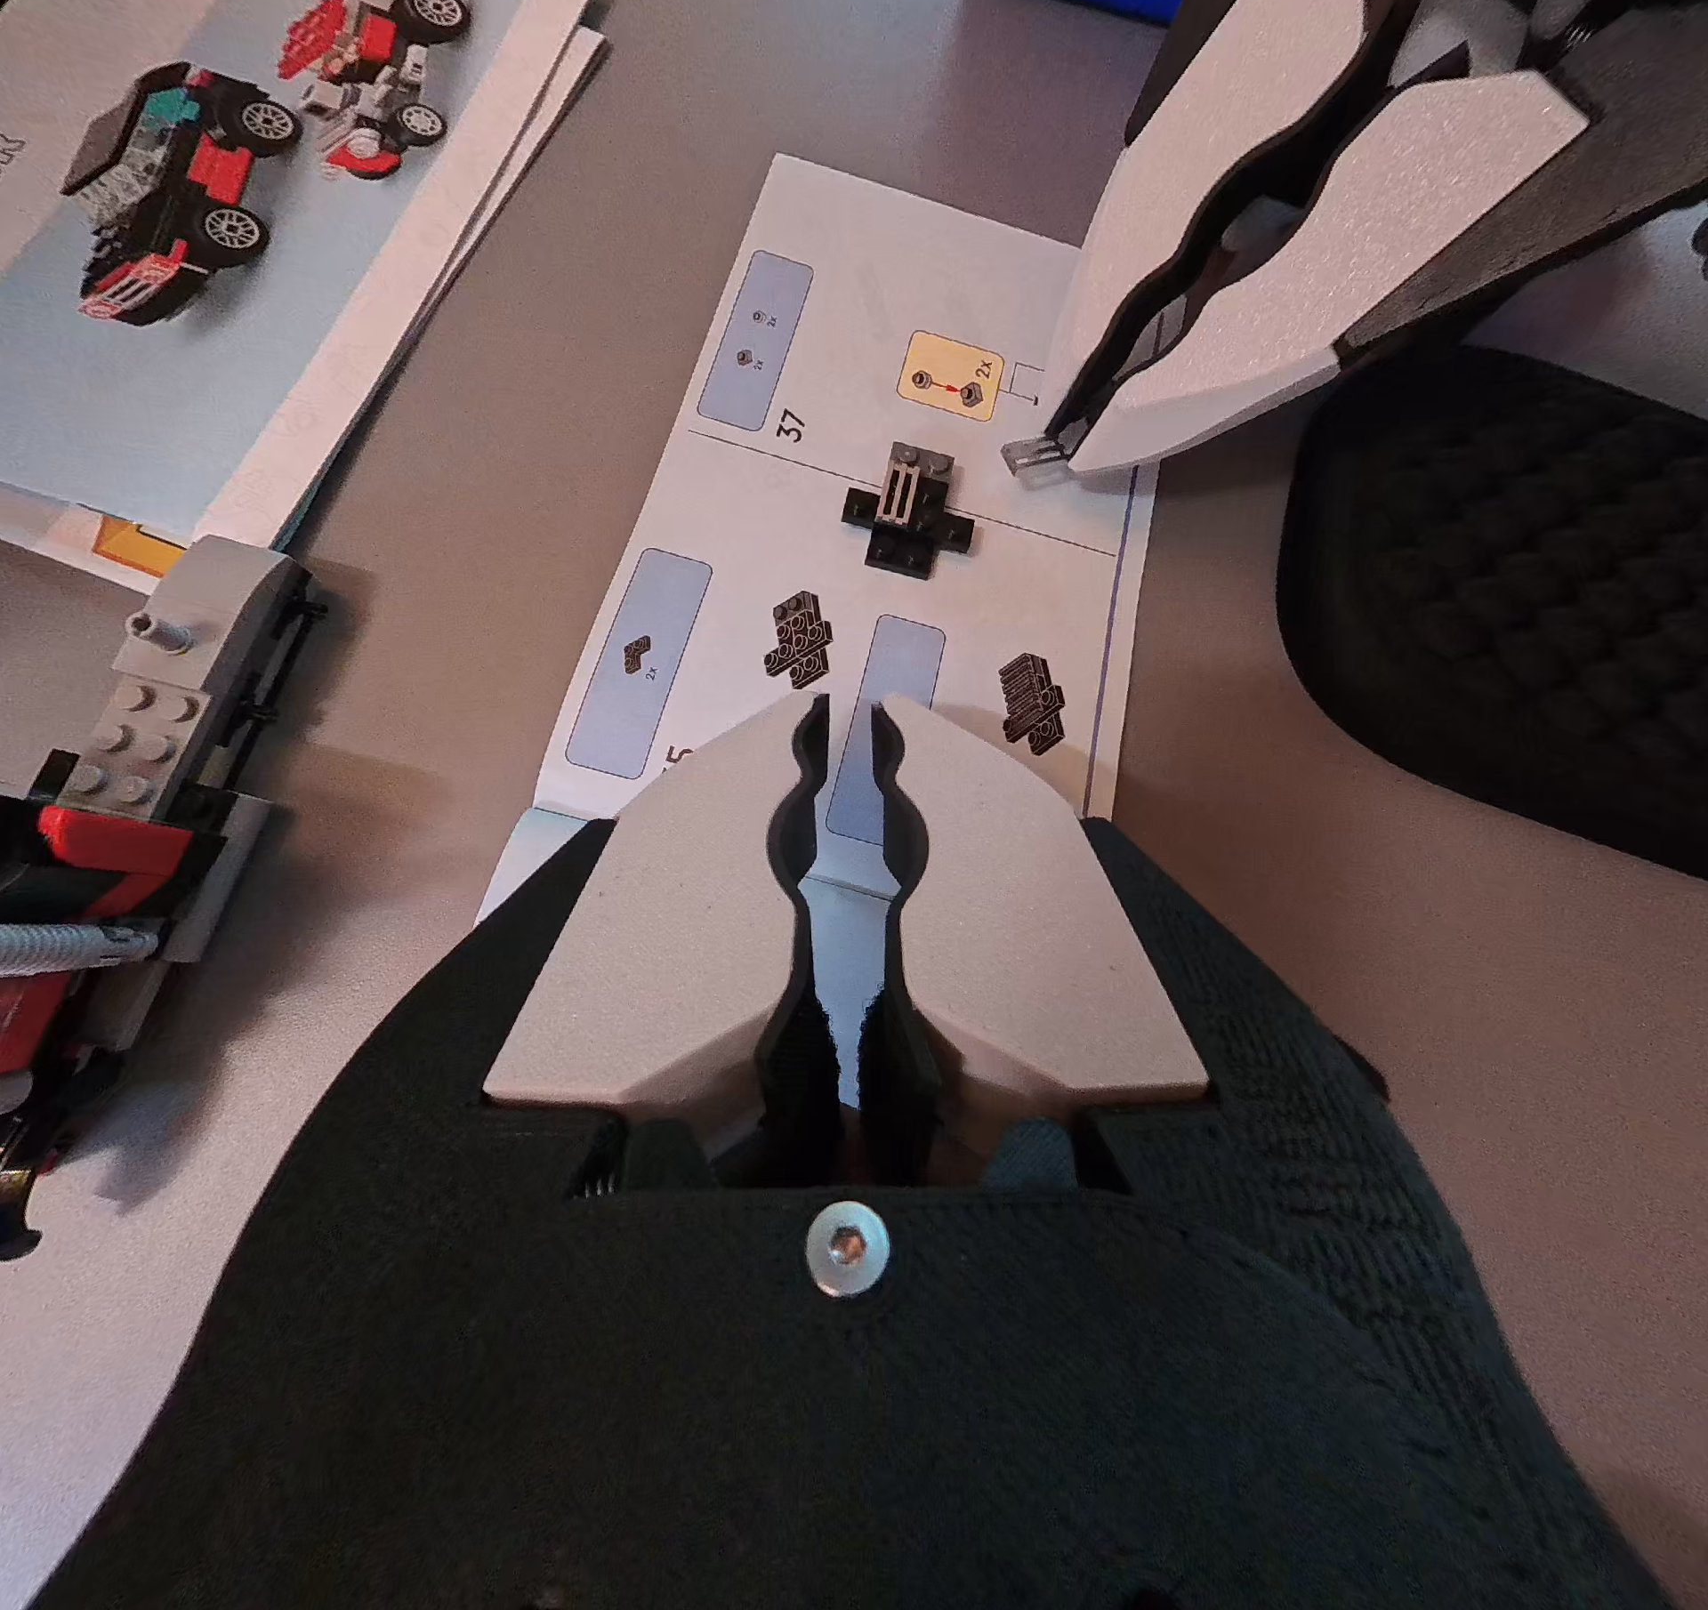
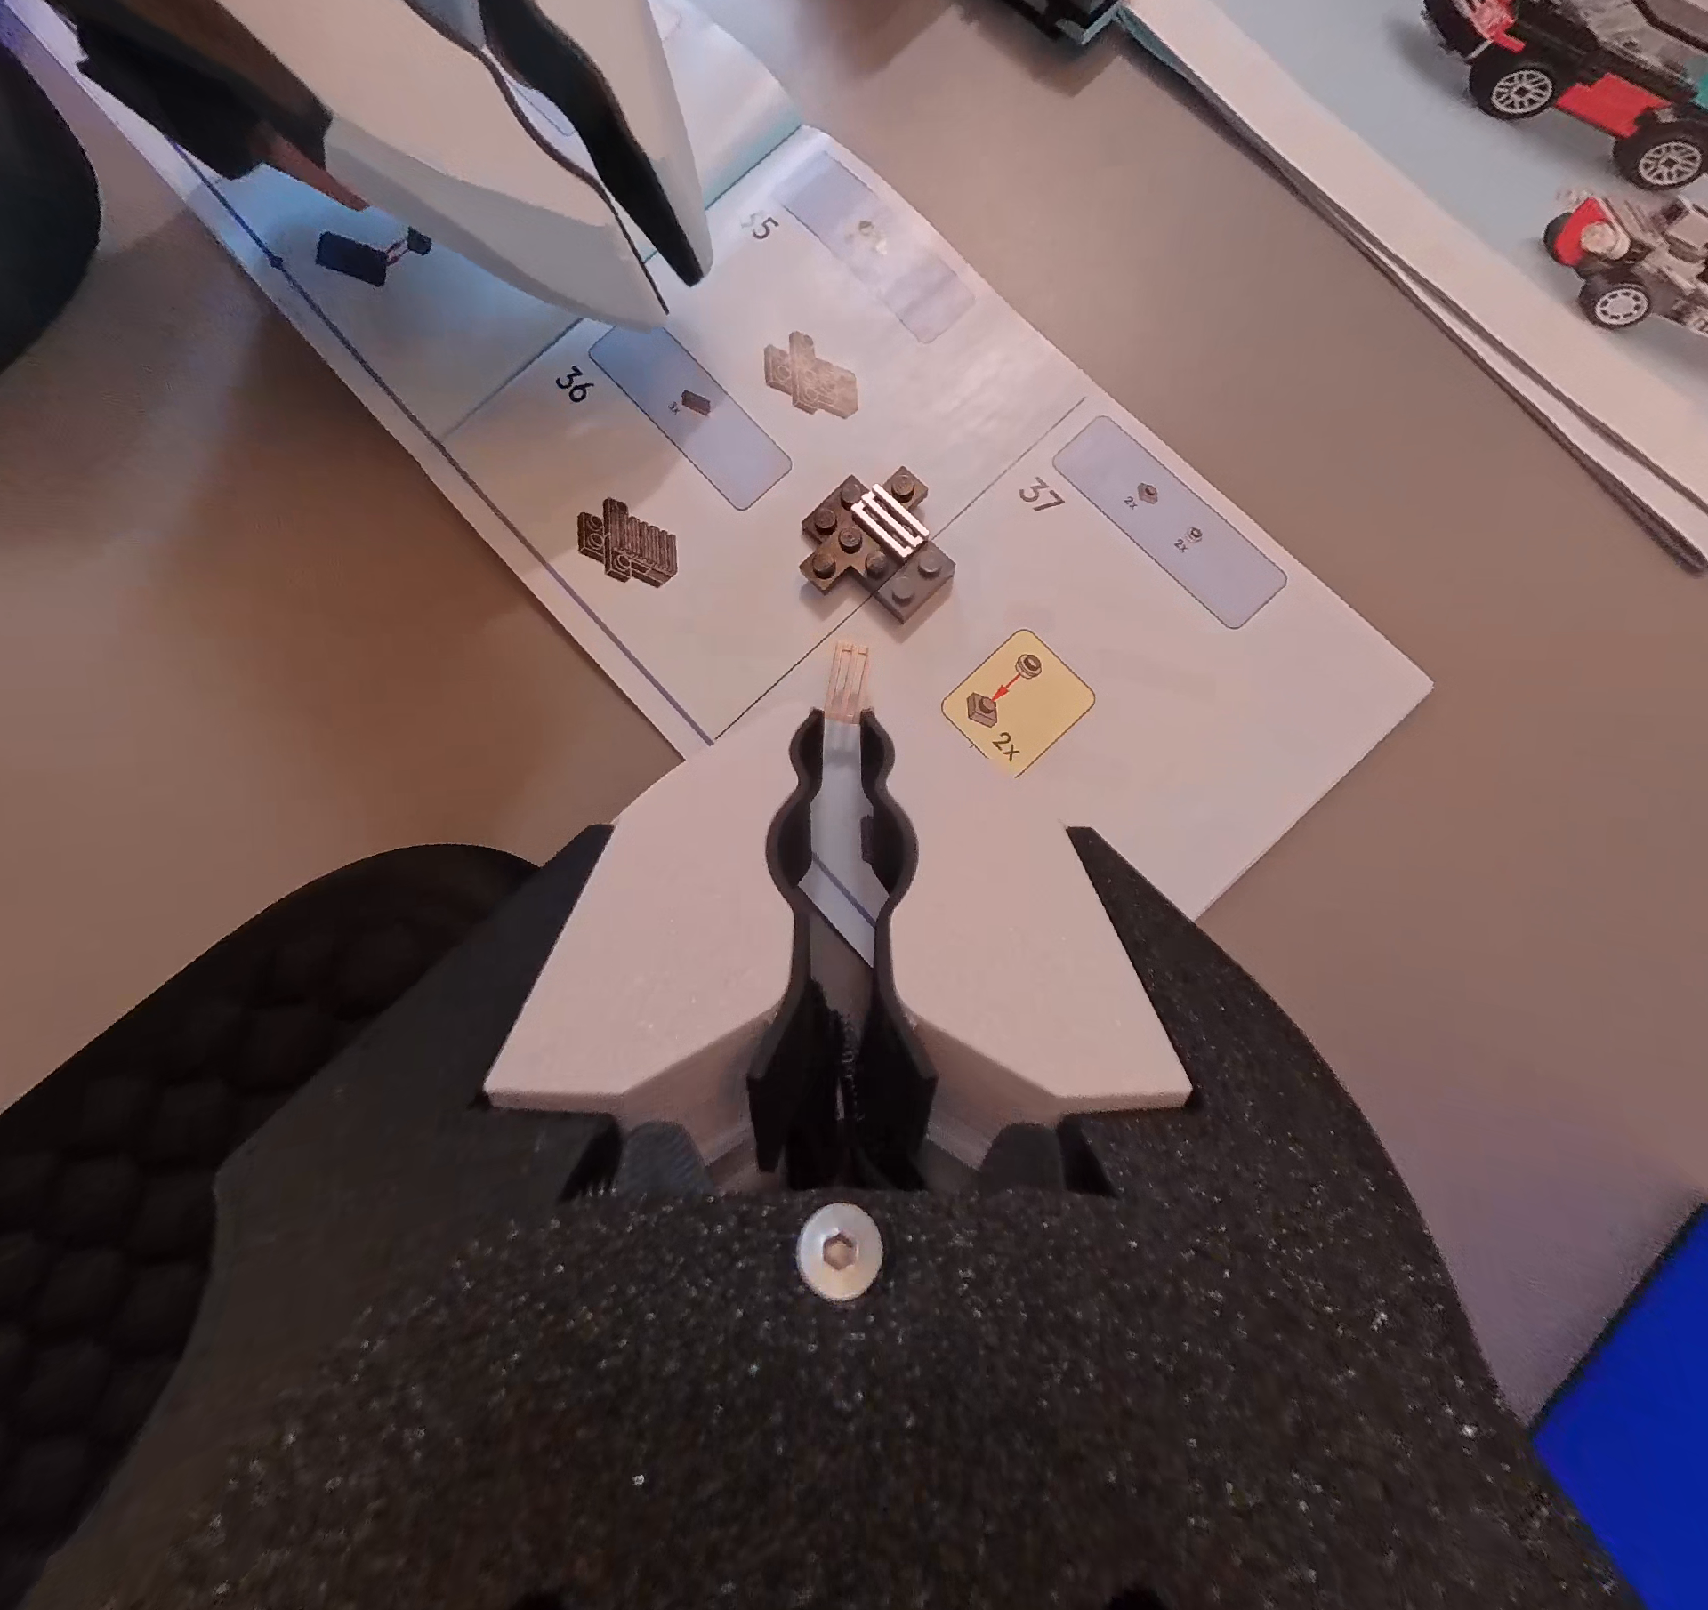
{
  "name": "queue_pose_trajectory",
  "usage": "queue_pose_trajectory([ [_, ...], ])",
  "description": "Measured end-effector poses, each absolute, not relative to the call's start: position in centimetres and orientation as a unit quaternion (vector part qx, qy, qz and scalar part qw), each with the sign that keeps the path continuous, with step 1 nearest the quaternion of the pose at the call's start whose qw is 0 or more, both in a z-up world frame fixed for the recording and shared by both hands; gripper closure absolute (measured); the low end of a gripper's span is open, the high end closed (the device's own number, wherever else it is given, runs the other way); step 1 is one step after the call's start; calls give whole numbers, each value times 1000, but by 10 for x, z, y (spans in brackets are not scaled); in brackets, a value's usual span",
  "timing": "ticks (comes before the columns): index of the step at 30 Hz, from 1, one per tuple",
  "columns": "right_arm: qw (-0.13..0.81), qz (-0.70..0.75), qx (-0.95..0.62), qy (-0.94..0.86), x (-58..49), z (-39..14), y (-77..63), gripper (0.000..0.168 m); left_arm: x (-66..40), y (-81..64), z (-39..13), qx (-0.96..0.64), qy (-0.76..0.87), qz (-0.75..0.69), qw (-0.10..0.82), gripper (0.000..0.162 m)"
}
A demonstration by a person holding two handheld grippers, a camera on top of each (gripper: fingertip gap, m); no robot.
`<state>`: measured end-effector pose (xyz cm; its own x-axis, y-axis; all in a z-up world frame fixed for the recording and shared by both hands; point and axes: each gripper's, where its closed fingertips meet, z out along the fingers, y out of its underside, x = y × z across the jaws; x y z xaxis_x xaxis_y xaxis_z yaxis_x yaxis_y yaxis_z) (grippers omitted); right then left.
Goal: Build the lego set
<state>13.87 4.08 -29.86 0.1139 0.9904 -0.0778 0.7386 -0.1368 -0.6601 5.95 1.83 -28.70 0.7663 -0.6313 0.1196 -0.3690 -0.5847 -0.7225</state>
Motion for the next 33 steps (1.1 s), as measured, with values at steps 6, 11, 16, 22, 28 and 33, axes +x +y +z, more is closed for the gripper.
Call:
queue_pose_trajectory([
  [6, 243, 247, -715, -607, 140, -302, 45, 161, 59, 19, -286, -869, 288, -184, 357, 153],
  [11, 243, 236, -715, -612, 140, -303, 47, 161, 59, 18, -287, -870, 289, -184, 355, 153],
  [16, 240, 231, -714, -616, 139, -304, 46, 160, 60, 18, -287, -869, 290, -185, 355, 152],
  [22, 234, 237, -695, -637, 139, -298, 45, 149, 64, 20, -287, -867, 291, -188, 359, 148],
  [28, 250, 274, -596, -712, 111, -277, 56, 153, 90, 37, -287, -856, 315, -190, 363, 129],
  [33, 194, 279, -551, -762, 101, -292, 59, 157, 101, 48, -296, -857, 345, -145, 354, 118],
])
